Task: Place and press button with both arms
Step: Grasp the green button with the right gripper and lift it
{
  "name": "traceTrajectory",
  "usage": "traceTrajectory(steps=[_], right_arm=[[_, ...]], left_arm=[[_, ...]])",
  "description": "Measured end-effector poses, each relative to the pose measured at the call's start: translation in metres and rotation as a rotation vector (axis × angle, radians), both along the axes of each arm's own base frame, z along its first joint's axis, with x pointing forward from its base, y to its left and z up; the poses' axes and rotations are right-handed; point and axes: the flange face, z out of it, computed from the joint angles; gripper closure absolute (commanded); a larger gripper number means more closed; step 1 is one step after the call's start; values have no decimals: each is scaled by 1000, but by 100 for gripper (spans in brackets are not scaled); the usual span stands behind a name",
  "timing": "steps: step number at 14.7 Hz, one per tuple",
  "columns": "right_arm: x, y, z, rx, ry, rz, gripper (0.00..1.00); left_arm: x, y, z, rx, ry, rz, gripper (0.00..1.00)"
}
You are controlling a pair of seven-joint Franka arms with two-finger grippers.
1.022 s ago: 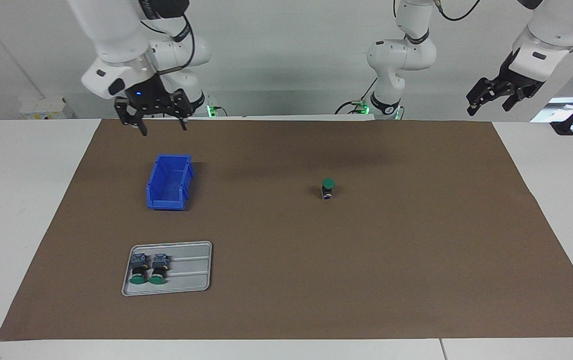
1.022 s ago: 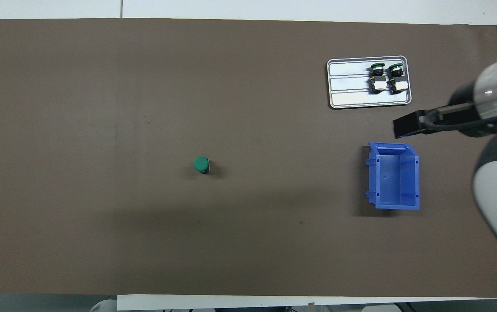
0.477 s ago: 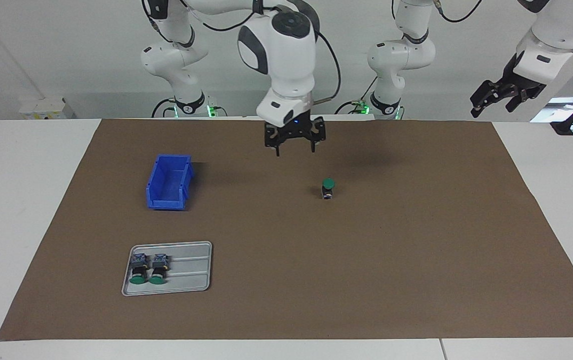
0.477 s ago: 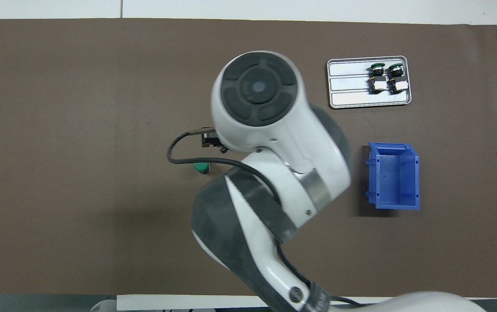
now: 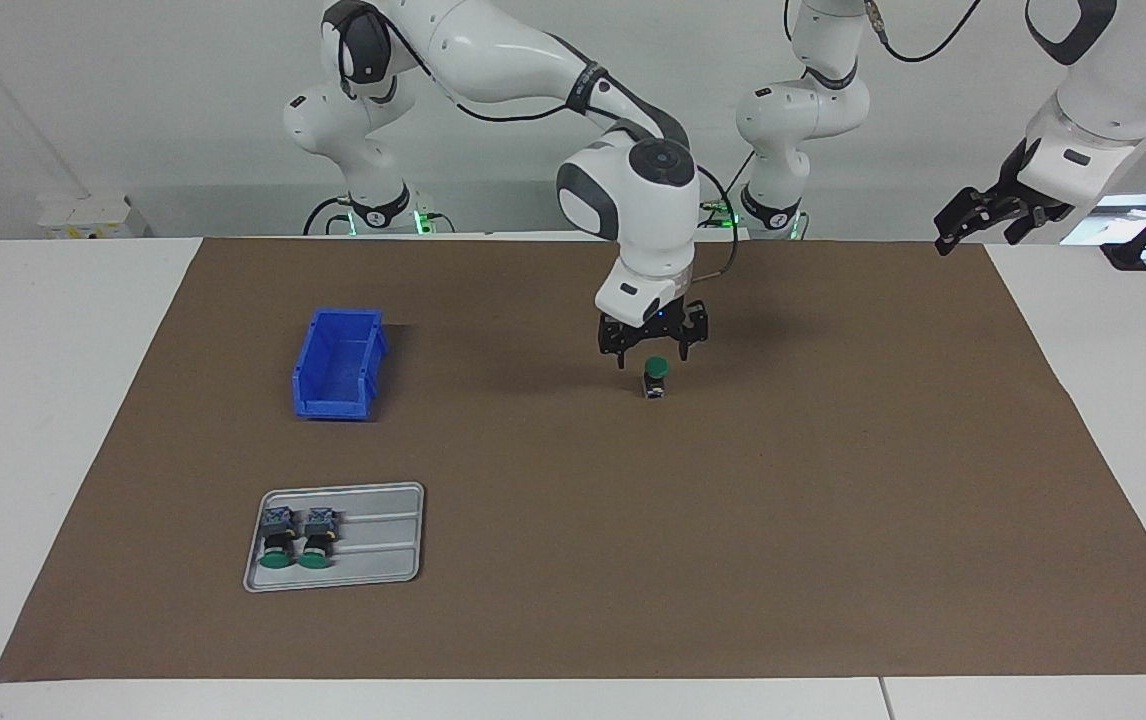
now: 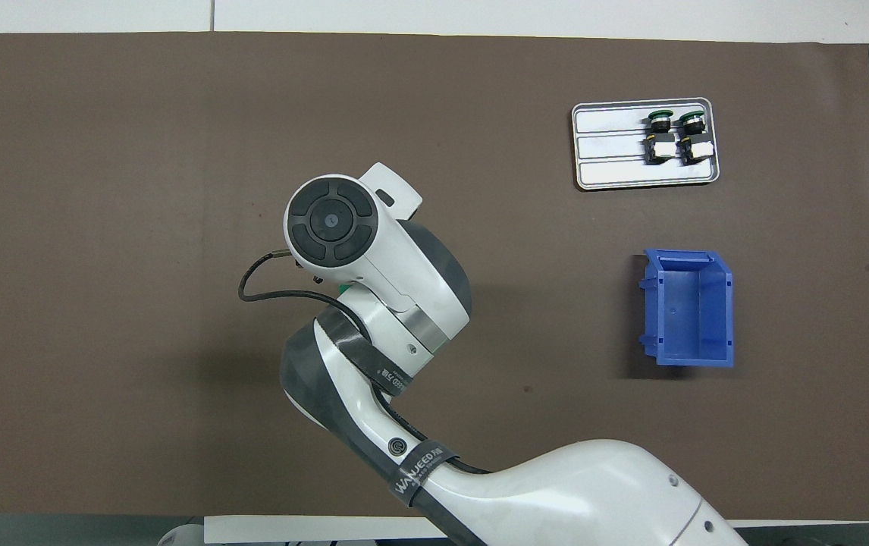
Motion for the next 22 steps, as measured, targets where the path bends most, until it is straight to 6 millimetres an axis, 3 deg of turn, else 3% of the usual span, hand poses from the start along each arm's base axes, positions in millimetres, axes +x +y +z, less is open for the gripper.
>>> traceTrajectory(steps=[2, 7, 8, 10, 11, 14, 15, 19, 21, 22], right_arm=[[-10, 10, -27, -8, 0, 21, 1], [-20, 17, -49, -6, -10, 40, 3], [-26, 20, -57, -5, -12, 49, 8], [-33, 24, -72, -12, -6, 60, 24], [-34, 24, -77, -16, -1, 62, 37], [-37, 24, -83, -24, 7, 64, 93], [-36, 23, -82, -25, 8, 63, 100], [-30, 17, -65, -62, 33, 53, 100], [-13, -7, -31, -70, 29, 24, 100], [-2, -30, -10, -66, 20, 10, 100]], left_arm=[[-3, 0, 4, 1, -8, -1, 0], [-5, 0, 8, 1, -15, 0, 0], [-5, 2, 8, 1, -15, 3, 0], [-5, 5, 8, 2, -15, 10, 0], [-5, 6, 9, 2, -16, 11, 0], [-7, 5, 12, 2, -23, 11, 0], [-8, 5, 13, 3, -25, 11, 0], [-10, 5, 16, 3, -31, 11, 0], [-10, 5, 17, 3, -32, 11, 0], [-10, 5, 17, 3, -32, 11, 0]])
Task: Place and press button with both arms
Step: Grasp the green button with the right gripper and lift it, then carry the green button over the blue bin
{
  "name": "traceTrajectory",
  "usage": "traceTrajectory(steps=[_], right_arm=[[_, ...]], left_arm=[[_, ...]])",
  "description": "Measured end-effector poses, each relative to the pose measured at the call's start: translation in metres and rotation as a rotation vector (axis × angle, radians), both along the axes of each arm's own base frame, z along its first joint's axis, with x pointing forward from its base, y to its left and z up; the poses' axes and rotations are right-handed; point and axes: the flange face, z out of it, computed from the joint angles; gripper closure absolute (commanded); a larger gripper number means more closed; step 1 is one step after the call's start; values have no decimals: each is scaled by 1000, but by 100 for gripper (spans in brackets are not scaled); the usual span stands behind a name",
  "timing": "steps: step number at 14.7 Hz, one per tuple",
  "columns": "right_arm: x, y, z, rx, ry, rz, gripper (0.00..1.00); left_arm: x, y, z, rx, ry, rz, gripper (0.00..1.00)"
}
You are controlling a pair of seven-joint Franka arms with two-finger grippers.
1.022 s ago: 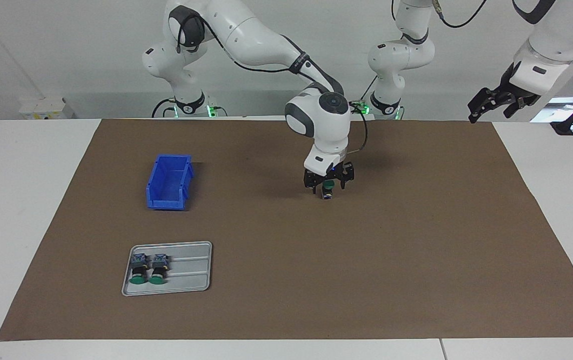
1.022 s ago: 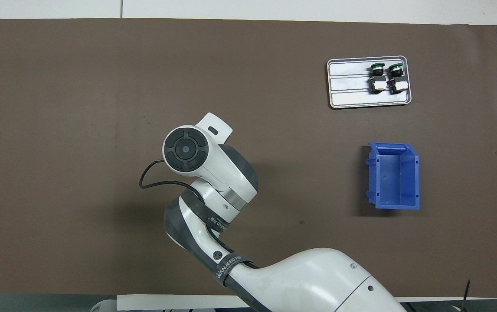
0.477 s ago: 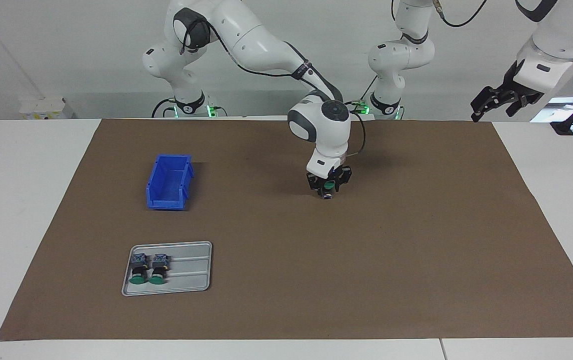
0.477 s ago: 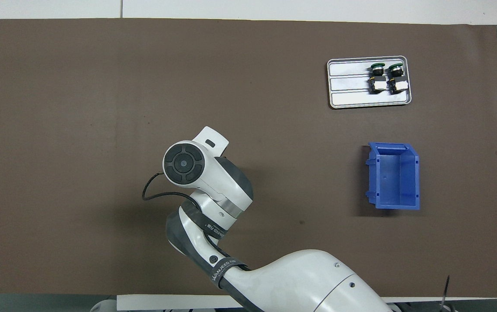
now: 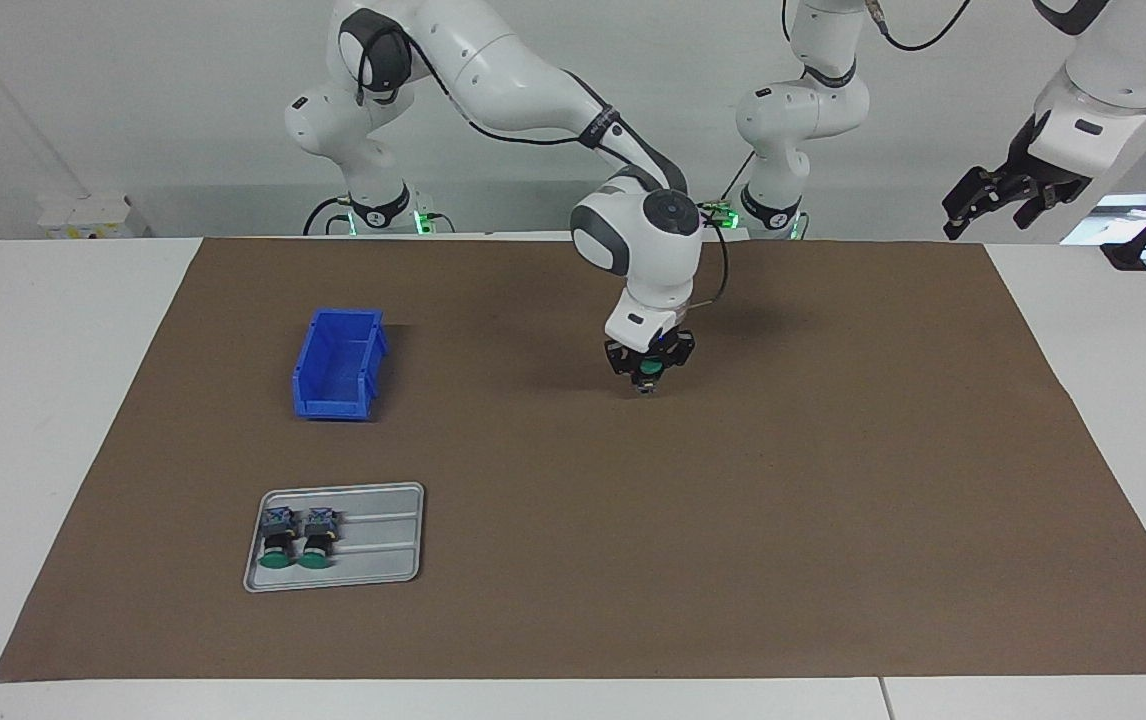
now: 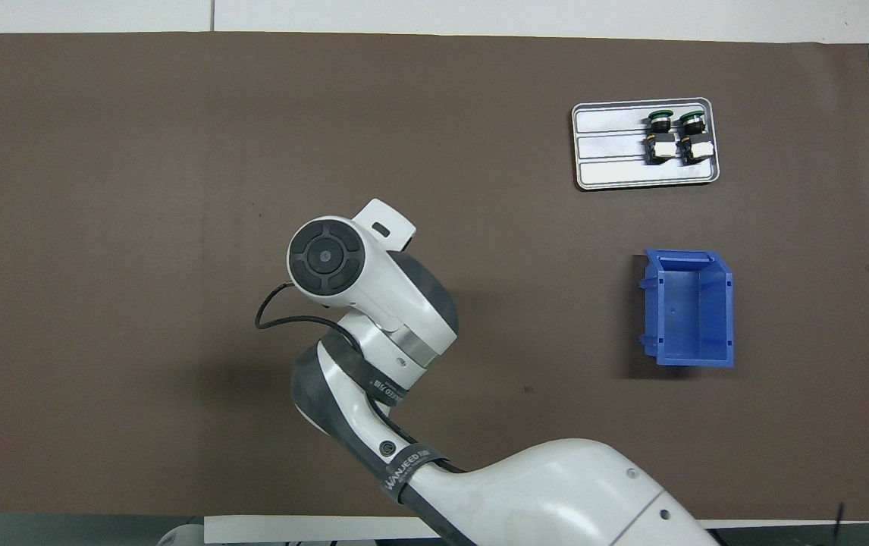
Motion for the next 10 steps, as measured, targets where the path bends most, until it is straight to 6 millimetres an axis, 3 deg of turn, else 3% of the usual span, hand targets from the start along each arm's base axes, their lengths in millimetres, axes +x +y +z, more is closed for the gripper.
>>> traceTrajectory(steps=[2, 5, 8, 10], right_arm=[[20, -78, 44, 6, -10, -10, 100], [21, -233, 85, 3, -4, -17, 100], [1, -378, 83, -5, 23, -5, 100], [-10, -439, 67, -6, 42, -1, 100]], left_arm=[[0, 0, 0, 0, 0, 0, 0], [0, 0, 0, 0, 0, 0, 0], [0, 0, 0, 0, 0, 0, 0], [0, 0, 0, 0, 0, 0, 0]])
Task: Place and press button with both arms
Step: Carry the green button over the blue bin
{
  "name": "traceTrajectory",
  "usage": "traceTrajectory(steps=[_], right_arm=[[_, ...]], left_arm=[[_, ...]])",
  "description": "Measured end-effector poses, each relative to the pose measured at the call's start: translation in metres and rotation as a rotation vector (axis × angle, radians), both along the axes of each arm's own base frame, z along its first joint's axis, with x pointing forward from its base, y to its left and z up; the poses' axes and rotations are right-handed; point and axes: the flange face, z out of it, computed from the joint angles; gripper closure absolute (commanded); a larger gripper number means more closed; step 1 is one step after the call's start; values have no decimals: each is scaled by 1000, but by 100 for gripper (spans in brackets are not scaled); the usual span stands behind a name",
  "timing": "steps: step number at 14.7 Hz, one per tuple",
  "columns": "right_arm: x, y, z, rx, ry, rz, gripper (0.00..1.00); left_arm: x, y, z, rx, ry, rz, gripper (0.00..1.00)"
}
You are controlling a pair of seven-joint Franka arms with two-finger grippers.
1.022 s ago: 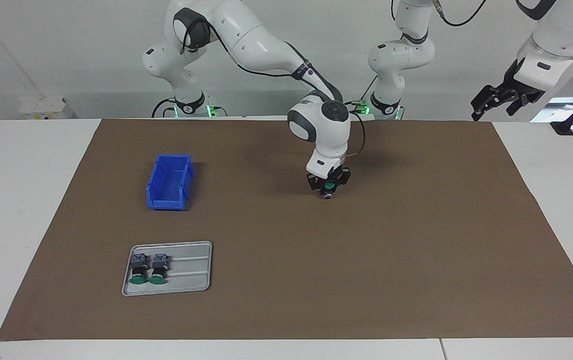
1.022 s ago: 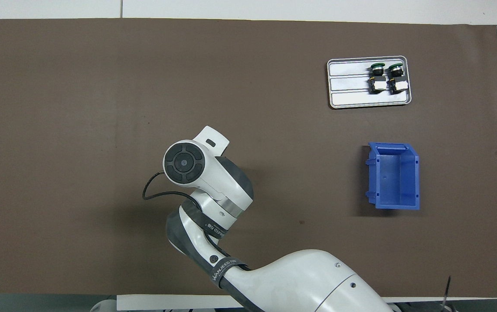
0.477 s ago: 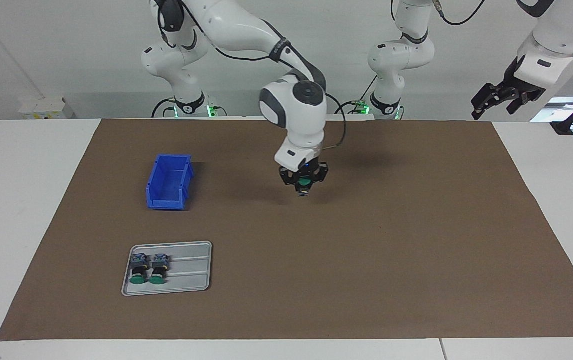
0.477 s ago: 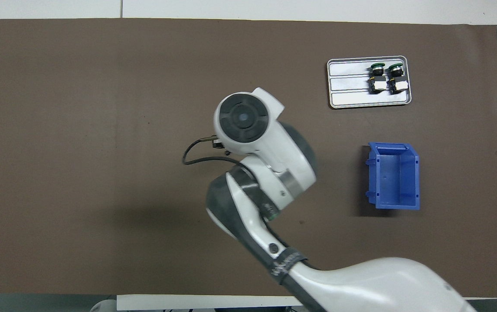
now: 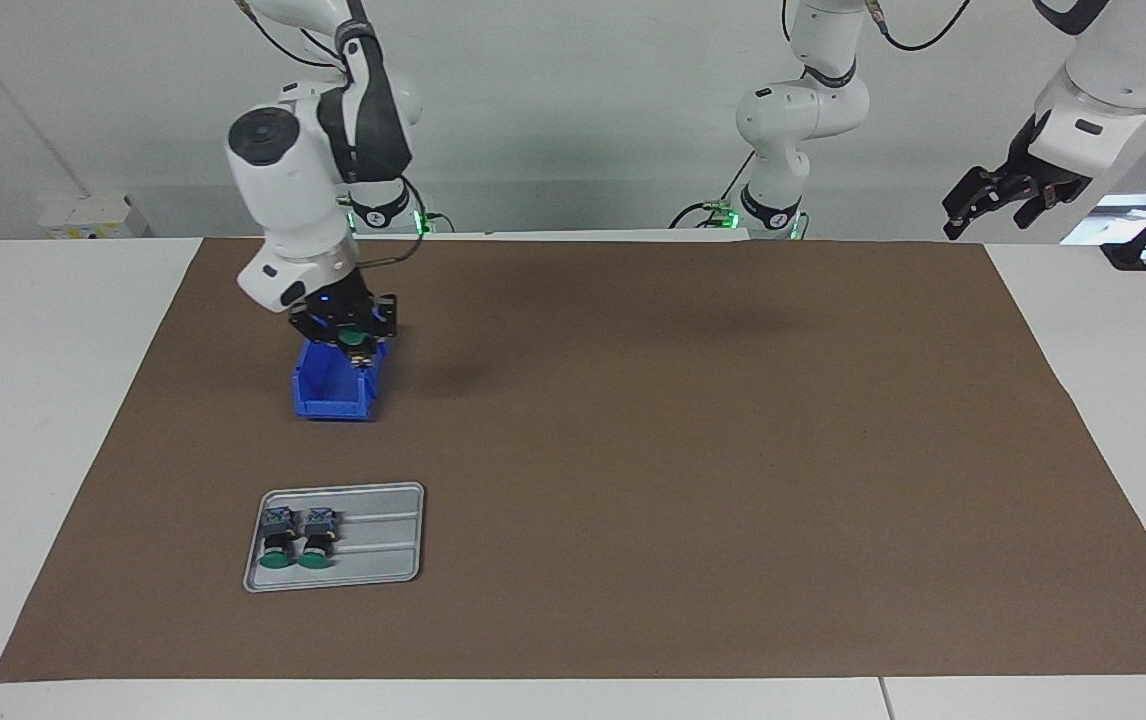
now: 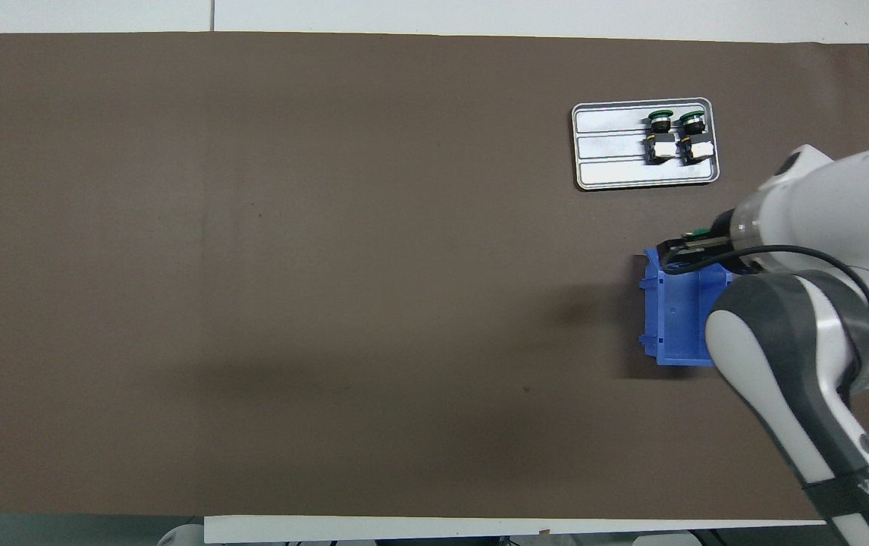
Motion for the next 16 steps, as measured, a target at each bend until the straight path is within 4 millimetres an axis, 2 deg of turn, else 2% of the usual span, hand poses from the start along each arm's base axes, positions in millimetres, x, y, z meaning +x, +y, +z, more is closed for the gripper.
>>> traceTrajectory(steps=[1, 2, 6, 13, 14, 16], right_arm=[[-5, -16, -11, 0, 17, -7, 100], [-9, -23, -21, 0, 35, -12, 100], [-20, -21, -45, -2, 74, -6, 100], [-21, -19, -96, -6, 91, -4, 97], [-22, -18, -98, -6, 94, -3, 95], [-23, -18, -100, -6, 98, -2, 83]], left_arm=[[0, 0, 0, 0, 0, 0, 0], [0, 0, 0, 0, 0, 0, 0], [0, 0, 0, 0, 0, 0, 0], [0, 0, 0, 0, 0, 0, 0], [0, 0, 0, 0, 0, 0, 0], [0, 0, 0, 0, 0, 0, 0]])
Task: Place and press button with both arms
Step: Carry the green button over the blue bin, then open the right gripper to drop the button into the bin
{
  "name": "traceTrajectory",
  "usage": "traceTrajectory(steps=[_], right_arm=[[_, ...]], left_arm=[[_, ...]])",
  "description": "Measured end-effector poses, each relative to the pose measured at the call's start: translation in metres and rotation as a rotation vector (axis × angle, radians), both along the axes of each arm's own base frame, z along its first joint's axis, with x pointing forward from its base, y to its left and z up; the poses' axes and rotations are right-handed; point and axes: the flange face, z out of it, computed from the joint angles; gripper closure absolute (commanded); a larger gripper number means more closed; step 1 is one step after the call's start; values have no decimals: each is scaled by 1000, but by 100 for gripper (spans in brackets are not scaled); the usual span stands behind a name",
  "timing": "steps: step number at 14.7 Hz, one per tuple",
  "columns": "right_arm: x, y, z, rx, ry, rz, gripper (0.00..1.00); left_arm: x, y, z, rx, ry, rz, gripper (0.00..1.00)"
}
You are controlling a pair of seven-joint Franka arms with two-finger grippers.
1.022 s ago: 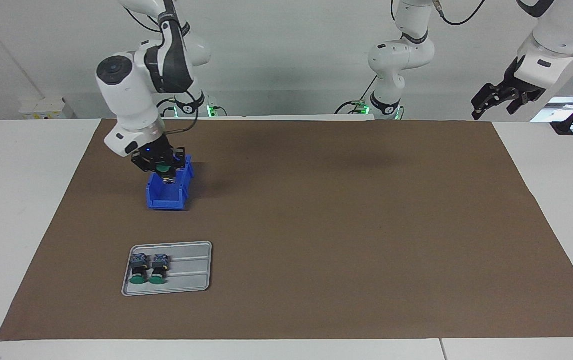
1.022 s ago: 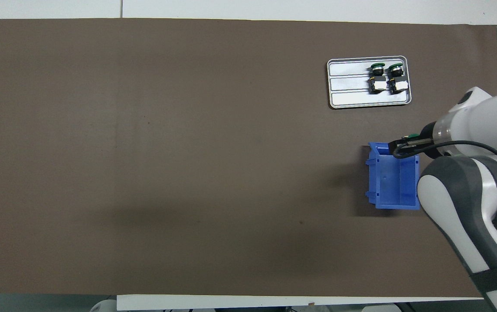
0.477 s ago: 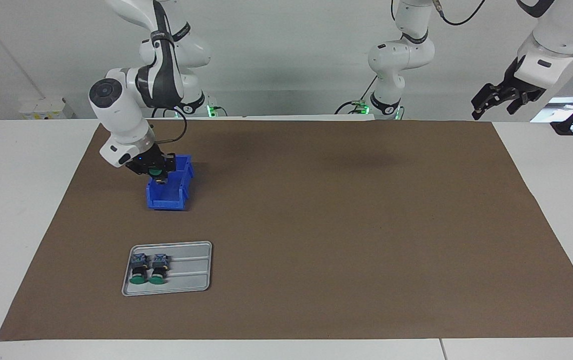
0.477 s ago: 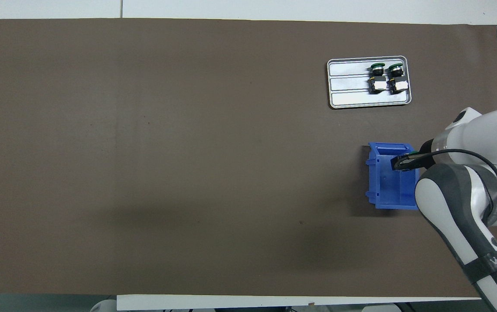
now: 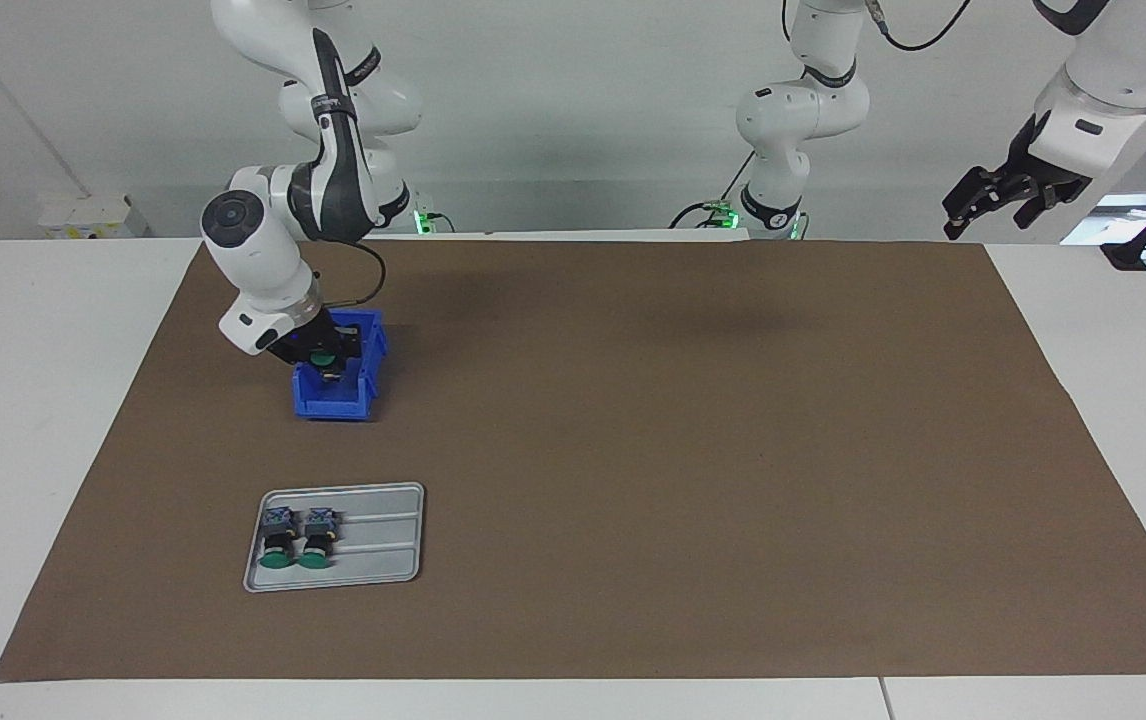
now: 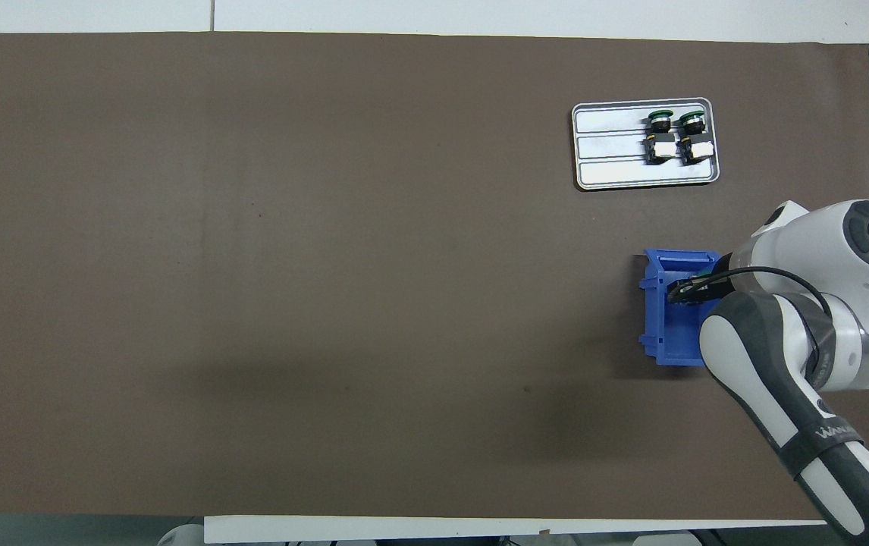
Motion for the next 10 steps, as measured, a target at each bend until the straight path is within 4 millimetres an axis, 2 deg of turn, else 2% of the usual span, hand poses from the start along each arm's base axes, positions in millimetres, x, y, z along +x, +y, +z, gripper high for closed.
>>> traceTrajectory(steps=[1, 2, 3, 8, 10], right_arm=[[-1, 0, -2, 0, 3, 0, 74], [-1, 0, -4, 0, 5, 0, 61], [-1, 0, -5, 0, 7, 0, 55], [-1, 0, -6, 0, 6, 0, 49], [1, 0, -3, 0, -1, 1, 44]], left_arm=[[0, 0, 0, 0, 0, 0, 0], [0, 0, 0, 0, 0, 0, 0], [0, 0, 0, 0, 0, 0, 0], [0, 0, 0, 0, 0, 0, 0], [0, 0, 0, 0, 0, 0, 0]])
